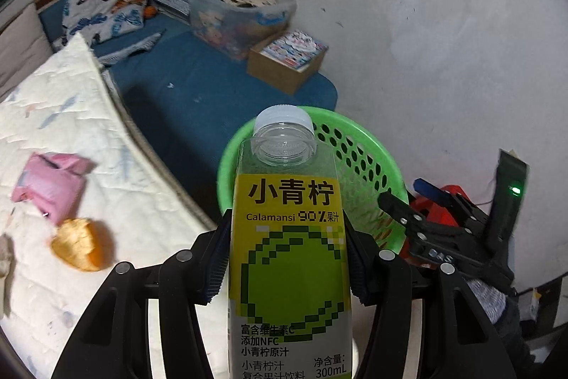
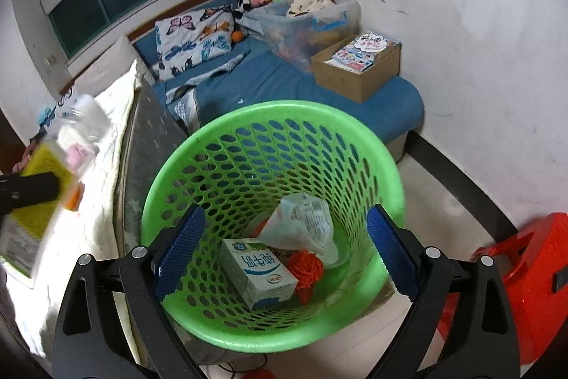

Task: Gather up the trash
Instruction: 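Lower the yellow bottle into the green basket and open the left tool, then move both tools back over the mattress toward the remaining trash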

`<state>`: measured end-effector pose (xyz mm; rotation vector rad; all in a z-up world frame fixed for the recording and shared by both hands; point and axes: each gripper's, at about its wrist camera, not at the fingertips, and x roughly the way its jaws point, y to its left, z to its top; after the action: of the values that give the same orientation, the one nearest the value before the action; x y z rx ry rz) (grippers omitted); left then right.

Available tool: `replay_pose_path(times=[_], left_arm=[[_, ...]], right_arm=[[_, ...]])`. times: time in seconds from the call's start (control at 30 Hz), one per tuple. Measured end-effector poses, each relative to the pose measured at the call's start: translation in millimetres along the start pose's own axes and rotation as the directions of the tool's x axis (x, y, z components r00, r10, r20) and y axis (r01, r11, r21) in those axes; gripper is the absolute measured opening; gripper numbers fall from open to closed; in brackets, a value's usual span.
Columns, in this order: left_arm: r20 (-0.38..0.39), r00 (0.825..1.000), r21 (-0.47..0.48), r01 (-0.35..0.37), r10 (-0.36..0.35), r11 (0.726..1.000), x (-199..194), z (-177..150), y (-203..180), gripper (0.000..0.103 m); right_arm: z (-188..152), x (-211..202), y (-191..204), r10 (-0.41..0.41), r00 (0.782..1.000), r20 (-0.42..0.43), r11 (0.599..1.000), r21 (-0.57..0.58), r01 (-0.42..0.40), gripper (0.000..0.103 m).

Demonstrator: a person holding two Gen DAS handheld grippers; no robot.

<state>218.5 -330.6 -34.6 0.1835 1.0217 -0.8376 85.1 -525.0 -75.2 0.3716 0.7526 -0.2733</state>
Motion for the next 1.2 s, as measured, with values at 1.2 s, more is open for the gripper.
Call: replay_pose_path(times=[1.2], left_arm=[[-0.101, 0.965, -0.132, 0.228, -0.241, 0.965, 108.9, 25.0, -47.0, 0.058]], right_arm=[[-22.4, -51.4, -50.9, -0.022, 0.997, 0.077, 0.990, 0.141, 0.011, 0.092]])
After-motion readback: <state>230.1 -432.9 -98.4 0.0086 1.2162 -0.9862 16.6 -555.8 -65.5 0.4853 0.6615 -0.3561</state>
